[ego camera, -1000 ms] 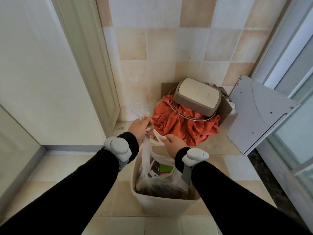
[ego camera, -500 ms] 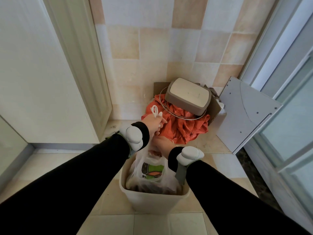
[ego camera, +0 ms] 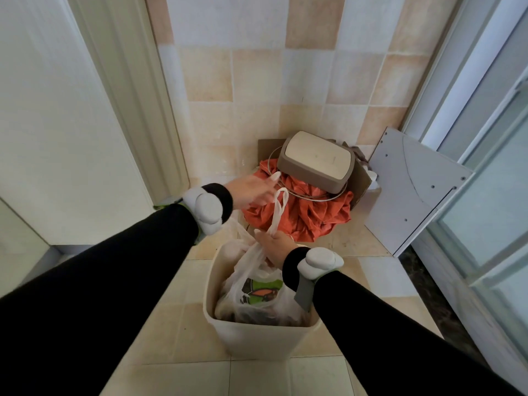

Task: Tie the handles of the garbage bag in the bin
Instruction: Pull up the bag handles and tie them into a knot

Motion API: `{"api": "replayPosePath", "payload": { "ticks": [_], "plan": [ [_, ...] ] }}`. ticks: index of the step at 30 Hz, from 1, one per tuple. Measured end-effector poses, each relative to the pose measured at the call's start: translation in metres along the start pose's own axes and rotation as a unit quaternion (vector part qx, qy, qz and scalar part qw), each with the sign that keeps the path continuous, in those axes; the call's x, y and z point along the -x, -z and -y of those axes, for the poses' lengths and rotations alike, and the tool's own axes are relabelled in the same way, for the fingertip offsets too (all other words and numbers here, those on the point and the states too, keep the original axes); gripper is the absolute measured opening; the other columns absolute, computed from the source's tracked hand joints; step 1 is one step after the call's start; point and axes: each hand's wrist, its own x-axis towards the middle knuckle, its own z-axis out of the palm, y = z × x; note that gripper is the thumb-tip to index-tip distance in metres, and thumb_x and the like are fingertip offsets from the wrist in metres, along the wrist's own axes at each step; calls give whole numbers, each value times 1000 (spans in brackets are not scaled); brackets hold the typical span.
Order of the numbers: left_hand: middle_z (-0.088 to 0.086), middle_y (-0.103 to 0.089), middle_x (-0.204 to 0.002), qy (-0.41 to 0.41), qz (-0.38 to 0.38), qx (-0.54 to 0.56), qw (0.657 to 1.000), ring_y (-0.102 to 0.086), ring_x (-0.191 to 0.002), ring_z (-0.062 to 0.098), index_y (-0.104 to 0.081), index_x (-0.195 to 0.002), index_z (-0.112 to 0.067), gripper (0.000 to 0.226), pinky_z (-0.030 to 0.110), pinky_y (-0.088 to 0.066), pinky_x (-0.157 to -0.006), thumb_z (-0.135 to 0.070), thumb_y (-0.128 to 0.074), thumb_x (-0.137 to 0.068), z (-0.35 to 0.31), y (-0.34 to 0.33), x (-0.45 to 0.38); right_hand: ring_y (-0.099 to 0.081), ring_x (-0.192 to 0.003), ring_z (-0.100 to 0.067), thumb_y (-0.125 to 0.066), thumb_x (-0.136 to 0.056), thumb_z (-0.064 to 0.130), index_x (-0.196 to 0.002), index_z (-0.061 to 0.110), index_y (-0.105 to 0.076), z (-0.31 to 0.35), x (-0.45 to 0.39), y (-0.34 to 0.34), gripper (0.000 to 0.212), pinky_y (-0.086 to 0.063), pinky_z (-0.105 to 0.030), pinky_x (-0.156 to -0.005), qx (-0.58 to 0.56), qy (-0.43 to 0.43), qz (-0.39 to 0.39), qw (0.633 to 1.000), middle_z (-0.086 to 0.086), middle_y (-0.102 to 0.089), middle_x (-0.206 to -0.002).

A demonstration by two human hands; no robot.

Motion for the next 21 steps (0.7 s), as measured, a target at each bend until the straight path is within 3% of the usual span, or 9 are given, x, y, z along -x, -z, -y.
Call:
{"api": "replayPosePath", "payload": {
  "ticks": [3,6,8,11,15,18,21],
  "plan": [
    [9,-68,-112,61,9,-110,992,-61,-101,22,-65,-106,-11,67,39,-40,-97,-57,-19,-92,29,9,7,-44,-33,-9,-45,-94,30,-54,13,-45,-3,0,3,43,-34,-17,-36,-22,-1,-2,1000,-2,-44,-51],
    [13,-72,-107,62,-6,-217,974,-64,-101,27,-66,-106,-4,72,37,-42,-95,-57,-20,-92,55,6,15,-44,-31,-10,-45,-95,27,-52,12,-45,-3,-1,2,45,-35,-19,-37,-27,1,-2,1000,1,-45,-39],
    [13,-73,-102,61,-11,-267,962,-64,-92,28,-68,-96,-2,72,34,-44,-90,-56,-21,-92,66,1,17,-41,-23,-4,-44,-95,26,-52,11,-45,-3,-1,1,46,-34,-16,-34,-35,0,2,999,7,-42,-25],
    [10,-73,-88,62,-11,-346,936,-60,-71,22,-61,-73,-12,65,30,-43,-77,-58,-18,-92,73,-5,19,-40,-22,-3,-43,-96,27,-54,12,-48,-4,0,2,45,-33,-13,-31,-37,4,6,999,6,-45,-30],
    [0,-66,-60,100,27,-289,952,-47,-42,11,-68,-69,-11,78,25,-46,-63,-62,-13,-89,74,-5,22,-42,-29,-9,-41,-97,27,-54,11,-46,-2,-1,3,46,-32,-16,-33,-47,6,13,999,-5,-42,-48],
    [0,-53,-54,98,5,-269,958,-45,-46,16,-69,-69,-7,79,27,-46,-60,-66,-20,-86,72,-4,21,-40,-27,-8,-41,-98,26,-53,10,-43,-2,-2,3,47,-31,-16,-32,-62,2,18,998,-7,-40,-50],
    [-1,-46,-52,85,-20,-300,950,-44,-48,16,-54,-46,-16,68,25,-38,-53,-68,-32,-83,68,-2,17,-37,-21,-5,-41,-97,25,-54,9,-44,-3,-5,2,46,-30,-16,-31,-71,-3,20,997,-8,-41,-49]
  ]
}}
